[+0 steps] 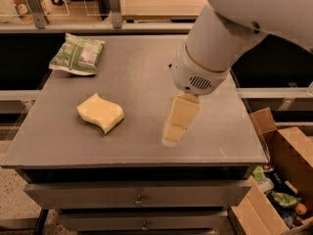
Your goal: Move sponge near green jalapeno chip bag
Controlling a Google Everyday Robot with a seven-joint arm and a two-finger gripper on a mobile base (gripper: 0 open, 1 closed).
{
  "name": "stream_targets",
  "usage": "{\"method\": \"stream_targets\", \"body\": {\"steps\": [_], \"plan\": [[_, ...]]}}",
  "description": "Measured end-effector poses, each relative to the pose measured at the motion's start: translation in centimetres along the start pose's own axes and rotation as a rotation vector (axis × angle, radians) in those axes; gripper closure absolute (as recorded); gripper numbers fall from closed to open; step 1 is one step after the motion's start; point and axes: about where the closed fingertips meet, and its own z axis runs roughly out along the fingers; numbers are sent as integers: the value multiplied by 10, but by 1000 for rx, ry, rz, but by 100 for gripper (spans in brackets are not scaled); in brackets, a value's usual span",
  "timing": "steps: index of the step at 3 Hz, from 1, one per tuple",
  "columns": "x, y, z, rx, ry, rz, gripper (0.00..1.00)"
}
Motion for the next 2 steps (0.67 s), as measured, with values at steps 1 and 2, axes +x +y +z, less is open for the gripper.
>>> {"method": "stream_targets", "body": {"steps": [1,2], "plan": [[-3,-2,3,-1,-21,-2,0],[-14,-8,29,-18,-108,35,0]]}}
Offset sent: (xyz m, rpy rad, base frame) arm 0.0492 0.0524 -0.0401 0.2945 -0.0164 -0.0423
